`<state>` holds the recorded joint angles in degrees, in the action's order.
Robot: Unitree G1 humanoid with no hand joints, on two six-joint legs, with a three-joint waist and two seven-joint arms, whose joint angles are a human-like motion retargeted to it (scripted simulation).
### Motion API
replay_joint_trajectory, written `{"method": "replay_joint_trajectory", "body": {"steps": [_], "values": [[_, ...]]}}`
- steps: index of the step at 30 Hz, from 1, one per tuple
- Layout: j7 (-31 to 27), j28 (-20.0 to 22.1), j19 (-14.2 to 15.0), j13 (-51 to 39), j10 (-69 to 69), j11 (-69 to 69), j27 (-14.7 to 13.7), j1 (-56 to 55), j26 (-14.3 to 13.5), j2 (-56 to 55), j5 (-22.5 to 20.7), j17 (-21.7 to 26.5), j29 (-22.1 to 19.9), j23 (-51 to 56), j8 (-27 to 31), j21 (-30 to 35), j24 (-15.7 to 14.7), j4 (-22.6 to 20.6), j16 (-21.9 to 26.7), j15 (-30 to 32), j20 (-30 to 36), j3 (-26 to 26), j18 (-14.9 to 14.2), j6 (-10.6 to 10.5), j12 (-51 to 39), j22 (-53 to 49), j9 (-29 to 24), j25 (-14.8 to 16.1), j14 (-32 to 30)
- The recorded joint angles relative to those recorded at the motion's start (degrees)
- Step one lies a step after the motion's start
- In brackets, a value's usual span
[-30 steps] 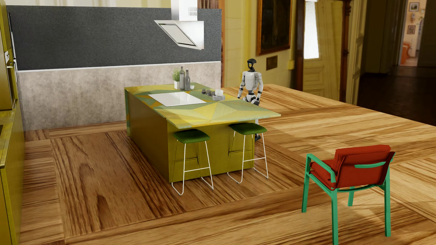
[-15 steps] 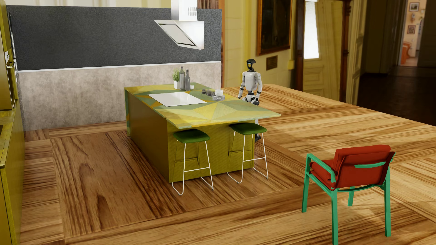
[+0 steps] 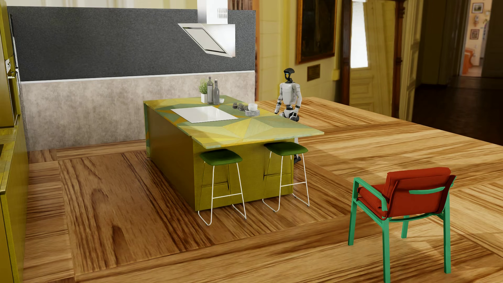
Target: Head to the corner
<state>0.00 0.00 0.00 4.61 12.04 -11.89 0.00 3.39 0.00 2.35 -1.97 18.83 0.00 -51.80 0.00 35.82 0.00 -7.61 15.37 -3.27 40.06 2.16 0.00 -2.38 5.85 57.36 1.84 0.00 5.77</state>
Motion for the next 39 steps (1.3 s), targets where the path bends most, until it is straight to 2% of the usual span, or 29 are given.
{"method": "replay_joint_trajectory", "body": {"steps": [6, 7, 12, 16, 19, 23, 27, 30, 33, 39], "values": [[0.0, 0.0, 0.0, -0.2, -0.1, 0.0, 0.0, 0.0, 0.0, 0.0, 0.1, 0.1, 0.0, -0.2, 0.0, 0.8, 0.0, -0.1, 0.6, -0.1, 1.8, -0.2, 0.0, 0.3, -0.2, -0.3, 0.3, 0.0, 0.1], [0.0, 0.0, 0.0, 0.0, -0.2, 0.1, 0.0, 0.7, 0.0, 0.6, -0.2, 0.1, 0.0, 0.0, 0.0, 0.7, 0.0, 0.1, 0.3, -0.2, 0.3, -0.4, 0.0, 0.2, 0.1, -0.1, 0.0, 0.0, 0.2], [0.0, 0.0, 0.0, -0.1, 0.8, -0.1, 0.0, -0.3, 0.0, 0.0, 0.3, 0.2, 0.0, 0.0, 0.0, 0.7, 0.0, -0.2, 0.7, 0.0, 1.8, 0.6, 0.0, 0.6, 0.0, -0.6, 0.3, 0.0, 0.7], [0.0, 0.0, 0.0, 0.1, 0.6, -0.1, 0.0, -0.4, 0.0, -0.1, 0.4, 0.5, 0.0, 0.3, 0.0, 0.2, 0.0, -0.2, 0.4, 0.3, 0.2, 1.7, 0.0, 0.8, 0.8, -0.8, 0.2, 0.0, 0.7], [0.0, 0.0, 0.0, -0.9, 1.1, -0.1, 0.0, -0.8, 0.0, -0.2, 0.4, 1.0, 0.0, 0.0, 0.0, 0.5, 0.0, -0.4, 0.5, 0.4, 0.9, 3.4, 0.0, 0.2, 1.6, -1.7, -0.1, 0.0, 1.0], [0.0, 0.0, 0.0, -3.2, 1.2, 0.0, 0.0, -1.1, 0.0, -0.5, 0.2, 2.2, 0.0, -0.8, 0.0, 1.5, 0.0, 0.0, 0.1, 0.3, 4.5, 6.8, 0.0, -1.7, 2.0, -2.2, -0.6, 0.0, 1.0], [0.0, 0.0, 0.0, -4.4, 0.6, -0.2, 0.0, -0.2, 0.0, -0.3, 0.0, 2.4, 0.0, -1.2, 0.0, 0.4, 0.0, 0.0, 0.0, -0.2, 4.6, 8.6, 0.0, -2.9, 2.8, -3.2, -1.6, 0.0, 0.8], [0.0, 0.0, 0.0, -5.1, 1.3, -0.2, 0.0, -1.2, 0.0, -0.9, -1.1, 3.2, 0.0, -1.1, 0.0, 0.3, 0.0, 1.0, -0.1, -0.1, 3.2, 10.4, 0.0, -4.5, 2.8, -4.3, -2.1, 0.0, 0.9], [0.0, 0.0, 0.0, -4.9, -0.1, -0.4, 0.0, 0.0, 0.0, -0.8, -1.1, 3.4, 0.0, -1.4, 0.0, 0.4, 0.0, 1.0, 0.7, -0.7, 4.6, 9.9, 0.0, -4.8, 2.6, -5.3, -2.0, 0.0, 0.1], [0.0, 0.0, 0.0, -5.3, 0.2, -0.6, 0.0, -0.4, 0.0, -1.3, -1.0, 3.5, 0.0, -1.7, 0.0, 0.5, 0.0, 1.0, 0.7, -0.8, 3.2, 11.3, 0.0, -5.0, 2.1, -4.7, -2.2, 0.0, 0.3]]}}
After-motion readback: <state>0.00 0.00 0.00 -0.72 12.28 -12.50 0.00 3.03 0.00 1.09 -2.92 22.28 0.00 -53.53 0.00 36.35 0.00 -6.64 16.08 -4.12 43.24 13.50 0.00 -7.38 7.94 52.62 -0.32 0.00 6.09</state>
